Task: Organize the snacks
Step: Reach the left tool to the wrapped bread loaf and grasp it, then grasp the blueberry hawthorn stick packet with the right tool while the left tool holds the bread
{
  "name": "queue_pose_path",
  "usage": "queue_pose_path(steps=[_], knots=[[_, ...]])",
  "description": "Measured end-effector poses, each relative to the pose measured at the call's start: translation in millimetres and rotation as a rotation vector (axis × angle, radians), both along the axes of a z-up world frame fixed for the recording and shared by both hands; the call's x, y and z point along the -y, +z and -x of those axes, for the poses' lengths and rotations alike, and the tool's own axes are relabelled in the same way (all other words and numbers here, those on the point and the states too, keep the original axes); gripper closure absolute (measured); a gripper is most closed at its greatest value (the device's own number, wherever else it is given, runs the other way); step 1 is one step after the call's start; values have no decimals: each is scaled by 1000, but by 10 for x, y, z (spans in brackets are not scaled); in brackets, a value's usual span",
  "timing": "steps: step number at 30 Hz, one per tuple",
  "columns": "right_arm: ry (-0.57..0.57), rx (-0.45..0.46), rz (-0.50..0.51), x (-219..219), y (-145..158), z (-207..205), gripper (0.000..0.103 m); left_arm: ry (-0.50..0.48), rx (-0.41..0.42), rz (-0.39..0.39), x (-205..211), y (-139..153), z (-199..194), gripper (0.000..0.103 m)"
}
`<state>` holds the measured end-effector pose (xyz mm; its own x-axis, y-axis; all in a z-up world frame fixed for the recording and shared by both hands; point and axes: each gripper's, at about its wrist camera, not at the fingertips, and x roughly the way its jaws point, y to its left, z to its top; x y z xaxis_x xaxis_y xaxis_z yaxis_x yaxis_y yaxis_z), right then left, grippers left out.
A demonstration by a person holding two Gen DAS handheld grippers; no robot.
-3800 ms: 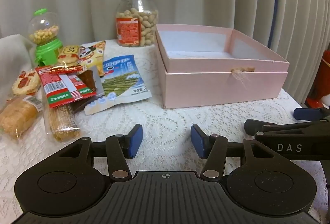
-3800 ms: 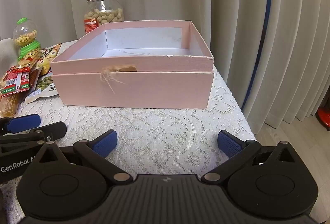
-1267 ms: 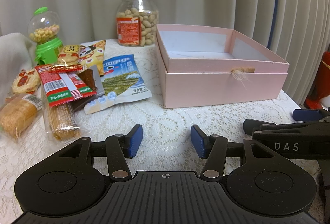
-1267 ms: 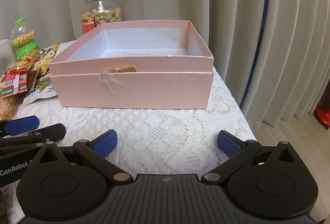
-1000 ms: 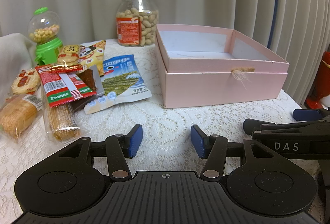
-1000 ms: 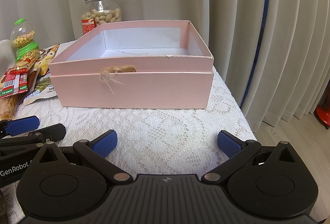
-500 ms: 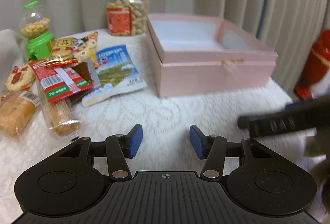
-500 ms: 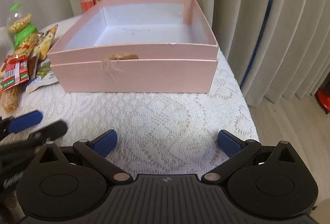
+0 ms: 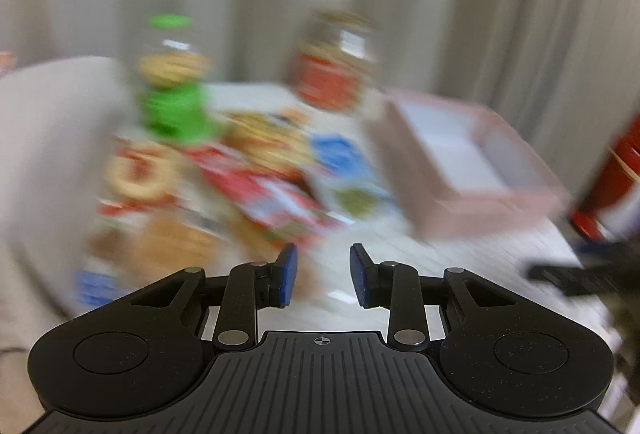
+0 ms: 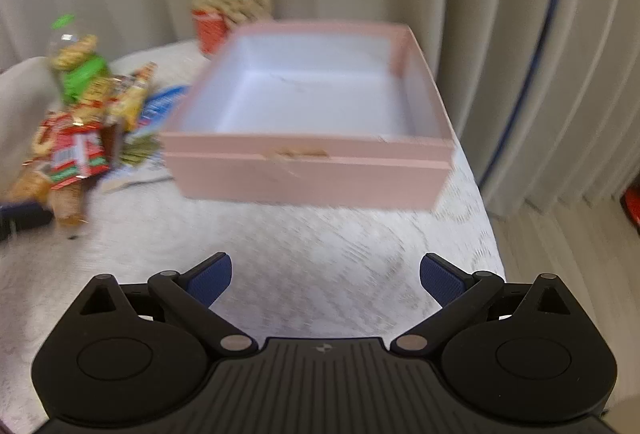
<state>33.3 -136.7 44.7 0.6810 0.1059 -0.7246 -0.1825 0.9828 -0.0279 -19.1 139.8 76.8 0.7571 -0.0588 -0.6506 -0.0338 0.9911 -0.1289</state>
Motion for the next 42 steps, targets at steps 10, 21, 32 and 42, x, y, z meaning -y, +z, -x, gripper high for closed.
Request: queue_pose_path(steps=[10, 21, 32, 42], knots=[[51, 22, 23, -168, -94, 108, 2, 136, -86, -88, -608, -310, -261, 51], [45, -8, 22, -147, -137, 151, 2, 148, -106, -22, -698, -495, -276, 39], [221, 2, 67, -1000, 294, -122, 2, 57, -8, 202, -562, -454, 368, 50], [412, -69, -17, -2647, 593, -832, 3, -4, 9, 220, -733, -491, 618, 51]])
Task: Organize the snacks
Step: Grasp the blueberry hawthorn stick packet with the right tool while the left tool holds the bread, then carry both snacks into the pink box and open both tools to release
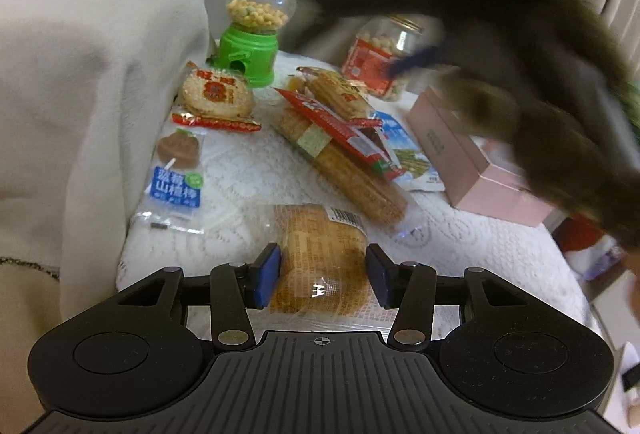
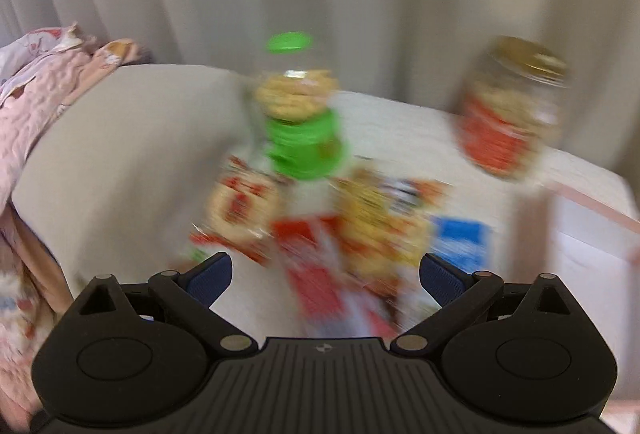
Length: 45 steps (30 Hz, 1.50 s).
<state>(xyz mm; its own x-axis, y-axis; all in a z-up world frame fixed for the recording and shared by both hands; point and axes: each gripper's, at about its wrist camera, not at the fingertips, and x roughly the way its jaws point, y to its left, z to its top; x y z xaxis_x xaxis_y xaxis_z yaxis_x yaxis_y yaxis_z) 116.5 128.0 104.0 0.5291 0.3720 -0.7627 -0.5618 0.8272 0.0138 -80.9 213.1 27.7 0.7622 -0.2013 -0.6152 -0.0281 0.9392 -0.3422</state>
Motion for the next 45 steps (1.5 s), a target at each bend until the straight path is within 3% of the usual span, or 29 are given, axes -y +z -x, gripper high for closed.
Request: queue_pose_path(steps=[6, 10, 13, 17, 20, 21, 24, 25, 26, 28, 33, 37, 40, 45], knots=[[109, -135, 28, -783, -437, -374, 8, -16, 3, 43, -235, -14, 130, 51], [234, -121, 90, -857, -596, -126, 9, -2, -5, 61, -371, -49, 149, 51], [319, -202, 89, -855, -660, 121, 9, -29, -2, 48, -333, -43, 104, 51], [318, -254, 142, -1011, -820, 274, 9, -58, 0, 49, -277, -53, 67, 51], [304, -227, 186, -1135, -929, 321, 8, -50, 0, 58, -289, -57, 59, 51], [303, -214, 198, -1169, -930, 355, 9, -49, 0, 64, -296, -59, 68, 51], [312, -214, 209, -1170, -881, 441, 31, -44, -1, 83, -360, -83, 72, 51], [301, -186, 243, -1155, -858, 473, 55, -42, 0, 86, -333, -95, 69, 51], [280, -152, 282, -1132, -842, 491, 59, -42, 0, 90, -338, -97, 66, 51], [223, -142, 302, -1033, -815, 434, 59, -39, 0, 93, -350, -100, 70, 51], [164, -199, 147, -854, -720, 234, 59, -38, -3, 91, -351, -124, 92, 51], [176, -184, 191, -1051, -848, 171, 55, -34, -13, 80, -316, -78, 114, 51], [185, -169, 203, -1057, -784, 227, 69, -42, -23, 76, -288, -42, 107, 51], [165, -136, 108, -630, -380, 518, 69, -90, -23, 45, -82, 2, 71, 51]])
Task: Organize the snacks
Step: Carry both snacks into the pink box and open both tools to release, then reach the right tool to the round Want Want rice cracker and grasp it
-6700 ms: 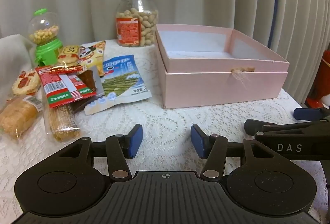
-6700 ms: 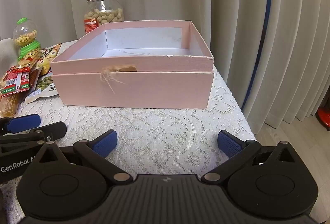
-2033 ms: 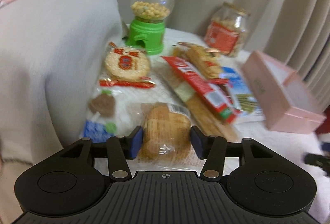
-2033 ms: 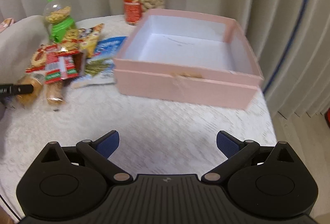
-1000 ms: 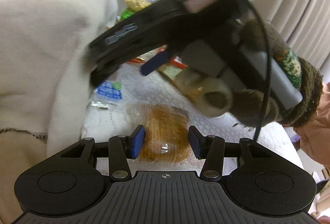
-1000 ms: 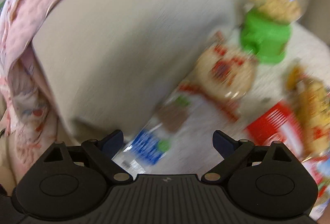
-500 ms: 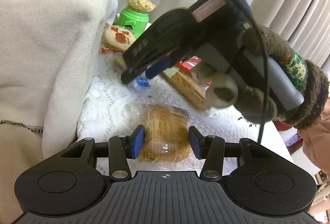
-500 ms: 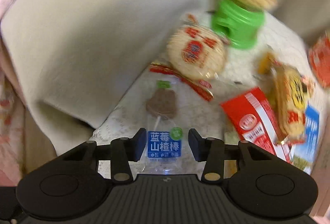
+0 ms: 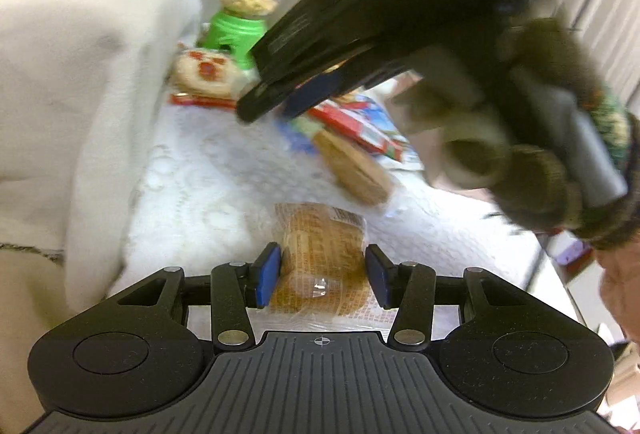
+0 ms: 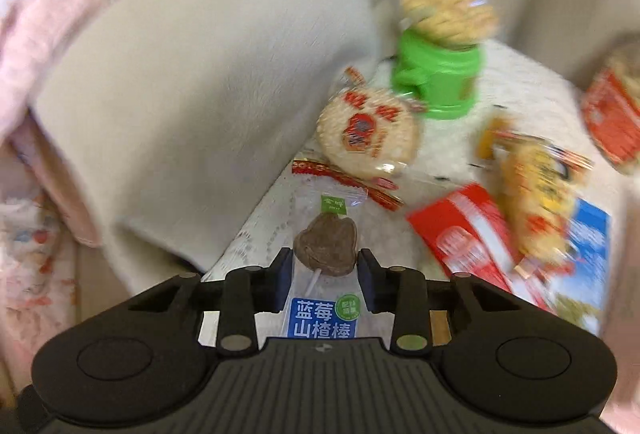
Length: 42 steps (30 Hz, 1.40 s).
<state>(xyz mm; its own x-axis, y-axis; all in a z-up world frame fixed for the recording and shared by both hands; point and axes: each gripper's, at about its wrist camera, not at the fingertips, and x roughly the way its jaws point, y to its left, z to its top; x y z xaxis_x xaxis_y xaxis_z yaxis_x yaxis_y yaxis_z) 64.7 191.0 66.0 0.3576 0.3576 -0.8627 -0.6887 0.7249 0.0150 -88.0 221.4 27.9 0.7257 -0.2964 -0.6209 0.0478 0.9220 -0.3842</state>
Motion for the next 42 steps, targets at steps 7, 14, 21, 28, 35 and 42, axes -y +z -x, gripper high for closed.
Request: queue_pose_path(steps=[7, 14, 21, 28, 35, 42], knots=[[-127, 98, -129, 1176, 462, 386, 69, -123, 30, -32, 529, 139, 52, 51], [-307, 228, -145, 2462, 580, 942, 69, -249, 71, -57, 1143, 439, 56, 51], [-441, 412, -272, 3447, 1145, 1211, 69, -232, 279, 9, 1495, 1200, -487, 51], [-533, 483, -321, 3769, 1404, 527, 68, -196, 246, 82, 1880, 1223, -1725, 51], [-602, 363, -215, 3606, 1070, -653, 54, -110, 146, 140, 1655, 825, -2192, 52], [-593, 273, -263, 3634, 839, -645, 39, 104, 149, -76, 1155, 551, -1466, 52]])
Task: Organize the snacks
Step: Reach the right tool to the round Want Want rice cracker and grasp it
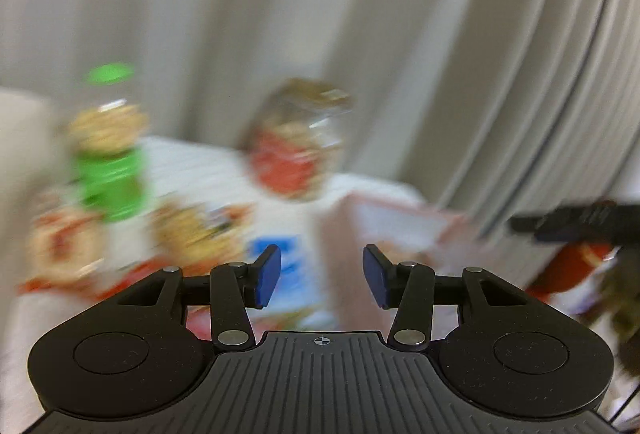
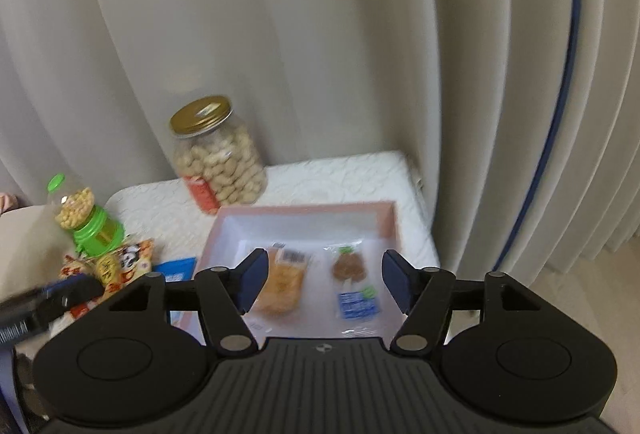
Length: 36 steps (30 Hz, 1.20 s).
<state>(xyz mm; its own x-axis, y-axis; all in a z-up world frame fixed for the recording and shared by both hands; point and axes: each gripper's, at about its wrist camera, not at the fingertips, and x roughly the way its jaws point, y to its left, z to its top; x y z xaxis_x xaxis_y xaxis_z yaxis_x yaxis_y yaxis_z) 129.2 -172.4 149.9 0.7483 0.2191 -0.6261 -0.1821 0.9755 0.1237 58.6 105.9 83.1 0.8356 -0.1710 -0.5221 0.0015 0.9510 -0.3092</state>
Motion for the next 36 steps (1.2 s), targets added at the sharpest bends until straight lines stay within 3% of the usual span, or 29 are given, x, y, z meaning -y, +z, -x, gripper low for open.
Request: queue_pose_path(steps=[4, 8, 11, 13, 15, 16, 19, 23, 28, 33, 36], knots=[[73, -21, 38, -523, -118, 116, 39, 141, -57, -38, -332, -334, 468, 52], [201, -45, 80, -1251, -156, 229, 32, 223, -86, -58, -642, -564, 688, 52], [305, -71, 118, -1887, -261, 271, 29, 237, -102, -71, -767, -676, 817, 52], [372, -96, 128, -2284, -350, 275, 29, 231, -136, -36, -855, -786, 900, 54], [434, -149, 116, -2686, -472, 216, 29, 232, -93, -32, -895, -827, 1029, 66], [456, -179, 101, -2852, -529, 179, 29, 232, -89, -22, -918, -832, 1063, 67], [481, -255, 70, -3343, -746, -19, 29, 224, -79, 19, -973, -837, 1115, 67], [462, -260, 107, -3876, -1005, -244, 29, 217, -65, 42, -1017, -842, 1140, 67], [451, -249, 159, -4180, -1217, -397, 25, 210, -55, 39, -1025, -835, 1152, 67], [447, -317, 42, -4023, -1266, -510, 20, 207, -54, 63, -1066, -848, 1176, 67], [475, -338, 63, -4016, -1245, -414, 21, 206, -61, 79, -1092, -838, 1182, 67]])
